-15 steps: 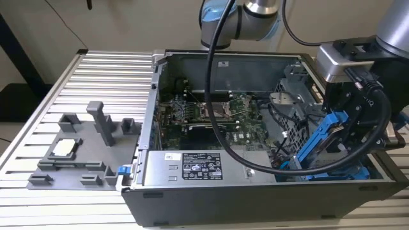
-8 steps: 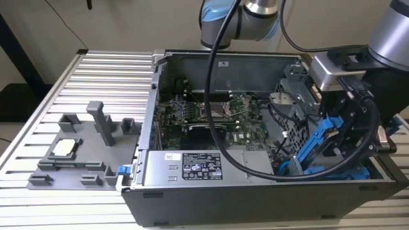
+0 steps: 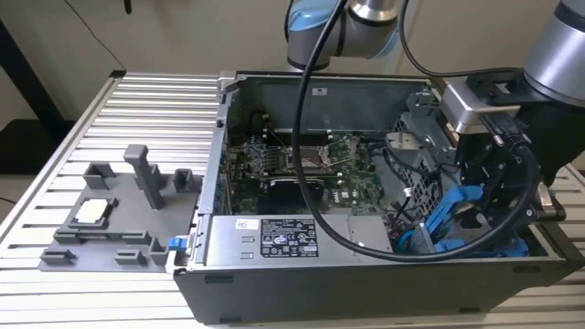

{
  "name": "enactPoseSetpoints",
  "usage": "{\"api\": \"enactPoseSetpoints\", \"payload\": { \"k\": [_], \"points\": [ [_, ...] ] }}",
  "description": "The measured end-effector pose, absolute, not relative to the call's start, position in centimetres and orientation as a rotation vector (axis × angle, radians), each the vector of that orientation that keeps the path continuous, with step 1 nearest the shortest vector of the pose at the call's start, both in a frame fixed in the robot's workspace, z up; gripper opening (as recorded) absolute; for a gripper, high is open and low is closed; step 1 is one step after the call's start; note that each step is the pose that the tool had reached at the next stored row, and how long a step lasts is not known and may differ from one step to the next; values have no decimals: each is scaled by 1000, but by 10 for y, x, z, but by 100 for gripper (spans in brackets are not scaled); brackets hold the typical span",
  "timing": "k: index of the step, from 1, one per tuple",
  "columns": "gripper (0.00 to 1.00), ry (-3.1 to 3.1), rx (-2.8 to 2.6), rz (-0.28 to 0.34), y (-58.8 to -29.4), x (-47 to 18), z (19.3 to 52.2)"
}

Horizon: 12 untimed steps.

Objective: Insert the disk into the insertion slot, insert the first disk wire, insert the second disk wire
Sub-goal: 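Insert the disk into the insertion slot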

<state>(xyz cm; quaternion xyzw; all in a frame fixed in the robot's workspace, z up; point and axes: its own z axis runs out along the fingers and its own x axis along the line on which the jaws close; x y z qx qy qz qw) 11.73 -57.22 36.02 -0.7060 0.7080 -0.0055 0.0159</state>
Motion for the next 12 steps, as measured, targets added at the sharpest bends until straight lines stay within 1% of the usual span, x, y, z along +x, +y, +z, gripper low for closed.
{"api": "enactPoseSetpoints", "payload": {
  "k": [2,3,8,12],
  "points": [
    [40,2203,-2196,-17,-572,117,362],
    [47,2203,-2196,-17,-572,117,364],
    [47,2204,-2198,-18,-572,117,382],
    [47,2200,-2193,-11,-571,117,386]
  ]
}}
